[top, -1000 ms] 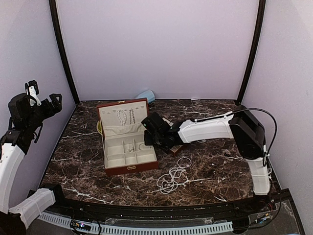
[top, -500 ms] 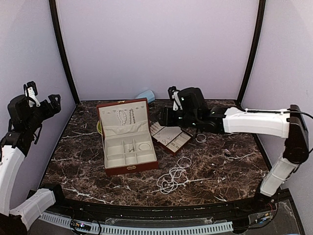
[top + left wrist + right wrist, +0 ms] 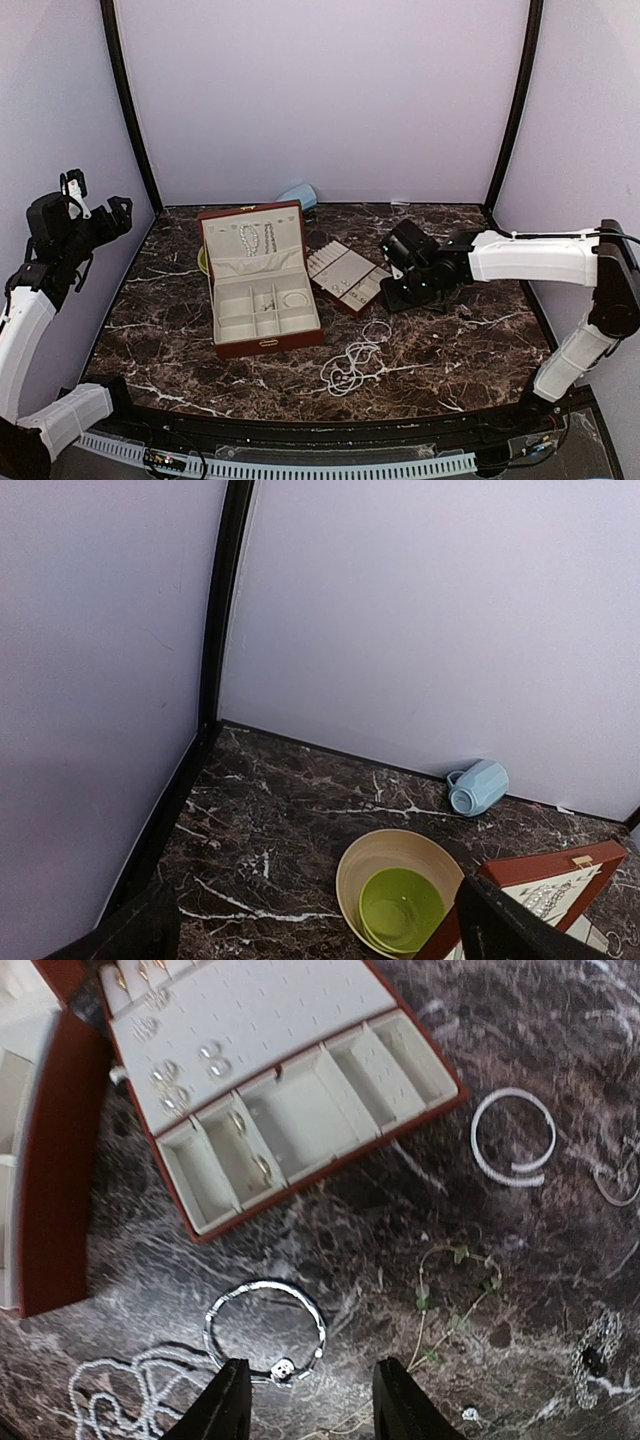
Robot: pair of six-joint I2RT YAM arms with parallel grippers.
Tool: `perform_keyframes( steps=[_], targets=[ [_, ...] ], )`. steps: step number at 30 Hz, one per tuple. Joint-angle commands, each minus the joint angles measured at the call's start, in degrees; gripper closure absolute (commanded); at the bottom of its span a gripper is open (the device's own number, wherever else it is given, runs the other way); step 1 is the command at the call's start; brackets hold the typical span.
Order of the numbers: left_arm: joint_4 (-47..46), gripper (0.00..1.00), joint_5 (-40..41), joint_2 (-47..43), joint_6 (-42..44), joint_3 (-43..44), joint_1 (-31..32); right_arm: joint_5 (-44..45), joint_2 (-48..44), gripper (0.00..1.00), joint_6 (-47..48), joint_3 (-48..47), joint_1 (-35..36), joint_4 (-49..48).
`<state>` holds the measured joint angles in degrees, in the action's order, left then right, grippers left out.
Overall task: Organize the mixed jewelry
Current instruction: Pick up the bangle from the center of the board.
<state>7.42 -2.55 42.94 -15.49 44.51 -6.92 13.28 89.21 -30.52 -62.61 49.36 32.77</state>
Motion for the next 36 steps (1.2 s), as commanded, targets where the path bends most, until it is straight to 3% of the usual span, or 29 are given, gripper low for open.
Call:
perform_keyframes(
  steps=[1, 14, 36],
  targets=[
    [-0.8, 0.01, 0.1, -0.5, 0.4, -0.3, -0.4, -0.6, 4.0, 0.59, -2.3, 0.3, 1.4, 4.1],
    [-1.1, 0.01, 0.4, -1.1, 1.2, -0.4, -0.5, -0.1, 12.9, 0.73, -3.8, -1.6, 4.5, 3.9],
    [-0.8, 0.01, 1.7, -1.5, 1.3, -0.5, -0.5, 1.4, 15.8, 0.84, -5.1, -1.7, 2.0, 1.5]
  ],
)
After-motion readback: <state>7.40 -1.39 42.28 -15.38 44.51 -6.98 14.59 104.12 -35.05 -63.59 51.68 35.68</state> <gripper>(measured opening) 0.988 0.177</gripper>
